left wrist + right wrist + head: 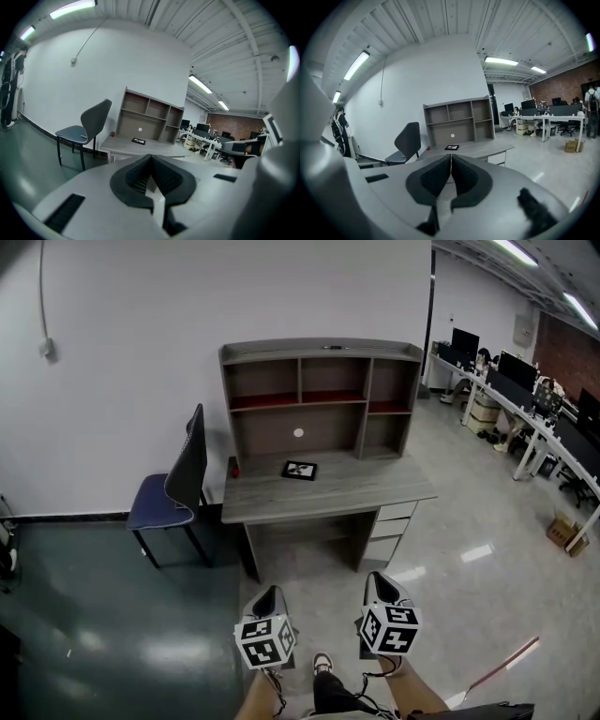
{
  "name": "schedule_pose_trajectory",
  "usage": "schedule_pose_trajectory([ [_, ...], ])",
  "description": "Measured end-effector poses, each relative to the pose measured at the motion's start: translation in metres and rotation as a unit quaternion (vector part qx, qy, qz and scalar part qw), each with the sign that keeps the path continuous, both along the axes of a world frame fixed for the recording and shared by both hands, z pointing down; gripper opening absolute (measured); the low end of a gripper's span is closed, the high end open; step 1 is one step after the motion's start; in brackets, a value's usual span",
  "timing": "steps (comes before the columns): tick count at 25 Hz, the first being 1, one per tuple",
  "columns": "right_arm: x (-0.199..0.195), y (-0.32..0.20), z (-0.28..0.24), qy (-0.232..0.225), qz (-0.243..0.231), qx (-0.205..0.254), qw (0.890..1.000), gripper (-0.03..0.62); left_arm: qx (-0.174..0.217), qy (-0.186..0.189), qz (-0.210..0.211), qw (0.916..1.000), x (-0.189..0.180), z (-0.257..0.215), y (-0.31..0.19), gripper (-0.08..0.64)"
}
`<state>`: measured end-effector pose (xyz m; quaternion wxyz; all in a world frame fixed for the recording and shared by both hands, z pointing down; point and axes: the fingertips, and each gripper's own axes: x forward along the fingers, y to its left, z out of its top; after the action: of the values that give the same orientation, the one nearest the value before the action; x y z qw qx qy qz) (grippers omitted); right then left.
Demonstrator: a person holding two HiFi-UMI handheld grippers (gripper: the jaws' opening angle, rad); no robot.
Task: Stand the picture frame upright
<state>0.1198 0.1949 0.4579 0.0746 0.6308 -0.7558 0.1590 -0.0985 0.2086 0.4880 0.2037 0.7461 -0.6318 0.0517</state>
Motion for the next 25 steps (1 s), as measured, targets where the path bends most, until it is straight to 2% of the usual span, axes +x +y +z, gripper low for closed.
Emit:
schedule_pose_trajectory([
  [11, 0.022, -0.075, 0.010, -0.008, 0.007, -0.013, 1.000, 0.032, -0.003, -0.010, 0.018, 0.9998, 0.028, 0.005, -0.079, 0.012],
  [25, 0.054, -0.186, 0.002, -0.025, 0.014, -0.012, 1.000, 0.032, 0.004, -0.027, 0.023, 0.9994, 0.050, -0.012, -0.197, 0.012],
])
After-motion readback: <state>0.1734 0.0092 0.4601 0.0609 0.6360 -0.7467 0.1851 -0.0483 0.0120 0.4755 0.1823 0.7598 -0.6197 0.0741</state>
